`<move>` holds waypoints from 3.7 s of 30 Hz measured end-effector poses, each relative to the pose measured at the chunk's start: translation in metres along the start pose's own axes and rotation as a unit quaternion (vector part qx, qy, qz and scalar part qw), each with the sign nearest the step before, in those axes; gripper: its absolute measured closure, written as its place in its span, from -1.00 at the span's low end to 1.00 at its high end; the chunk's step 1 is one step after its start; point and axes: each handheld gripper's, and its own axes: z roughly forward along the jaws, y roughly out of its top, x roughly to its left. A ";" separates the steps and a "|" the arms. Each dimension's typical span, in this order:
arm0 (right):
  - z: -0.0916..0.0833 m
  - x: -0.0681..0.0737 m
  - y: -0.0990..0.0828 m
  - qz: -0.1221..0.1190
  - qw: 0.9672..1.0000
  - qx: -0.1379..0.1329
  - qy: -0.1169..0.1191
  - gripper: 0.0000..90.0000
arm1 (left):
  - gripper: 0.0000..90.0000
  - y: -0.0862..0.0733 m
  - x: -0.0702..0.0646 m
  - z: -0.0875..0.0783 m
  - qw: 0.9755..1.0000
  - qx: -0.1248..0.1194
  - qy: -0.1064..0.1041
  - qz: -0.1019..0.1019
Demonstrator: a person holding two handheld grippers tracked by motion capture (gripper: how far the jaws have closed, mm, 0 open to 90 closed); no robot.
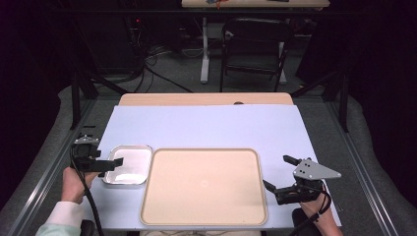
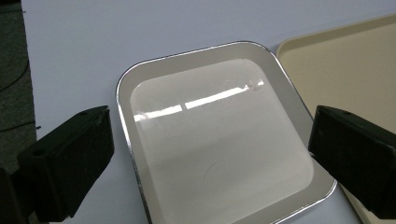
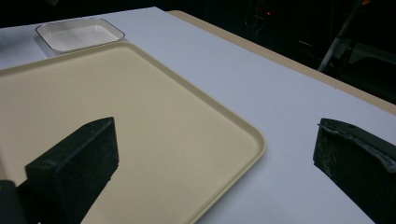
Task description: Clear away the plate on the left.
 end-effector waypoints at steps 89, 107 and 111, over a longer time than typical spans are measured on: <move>0.006 0.003 -0.001 -0.012 0.999 0.042 0.001 -1.00 | 0.79 -0.010 0.041 0.037 0.990 0.103 0.042 -0.092; 0.006 0.003 -0.001 -0.008 0.999 0.051 -0.003 -1.00 | 0.95 -0.013 0.052 0.025 0.990 0.058 0.009 -0.131; 0.007 0.004 0.000 -0.004 0.998 0.059 -0.010 -1.00 | 0.96 -0.011 0.050 0.021 0.991 0.050 0.010 -0.124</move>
